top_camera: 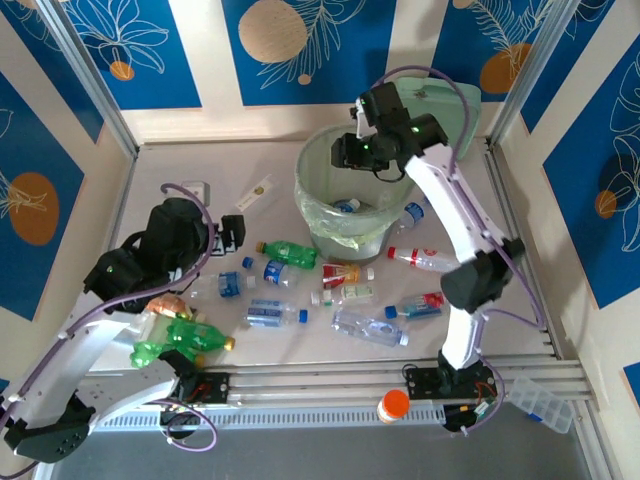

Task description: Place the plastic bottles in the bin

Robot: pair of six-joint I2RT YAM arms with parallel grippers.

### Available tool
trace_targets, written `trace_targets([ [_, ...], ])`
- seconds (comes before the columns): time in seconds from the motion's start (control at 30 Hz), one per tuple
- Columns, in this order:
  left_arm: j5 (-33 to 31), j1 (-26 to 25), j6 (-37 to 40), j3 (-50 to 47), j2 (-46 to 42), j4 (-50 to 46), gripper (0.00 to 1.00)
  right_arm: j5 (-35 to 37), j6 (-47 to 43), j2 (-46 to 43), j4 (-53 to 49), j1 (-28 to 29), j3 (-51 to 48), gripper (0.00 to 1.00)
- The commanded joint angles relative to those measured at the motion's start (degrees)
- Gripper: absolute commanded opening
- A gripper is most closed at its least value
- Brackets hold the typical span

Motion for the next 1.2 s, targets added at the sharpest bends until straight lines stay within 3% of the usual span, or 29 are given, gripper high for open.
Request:
trace_targets([
  [0.0,2.7,0.6,-4.7,1.9,0.4,-1.6,0.90,0.7,1.4,-10.2,3.6,4.0,-6.0,0.48],
  [0.17,4.1,0.8,-12.7,2.0,1.2,-3.7,0.89,-1.4,2.6,-23.1,6.6,5.7,-18.3,0.48],
  [0.27,4.5,2.0,-22.2,1.8,1.9,-8.4,0.89,-1.3,2.9,-30.6,5.7,7.3,-24.4,0.48],
  [0.43,10.8,7.3,-44.5,-2.6,4.1,-18.8,0.88,2.5,4.3,-43.2,5.0,10.9,-34.7,0.48],
  [0.63,18.6,16.2,-63.1,-13.4,3.2,-19.4,0.88,3.6,5.2,-52.0,4.1,11.2,-40.0,0.48],
  [1.17,12.8,22.3,-75.4,-24.8,14.7,-1.0,0.89,6.5,2.0,-56.9,-3.3,11.1,-37.5,0.48],
])
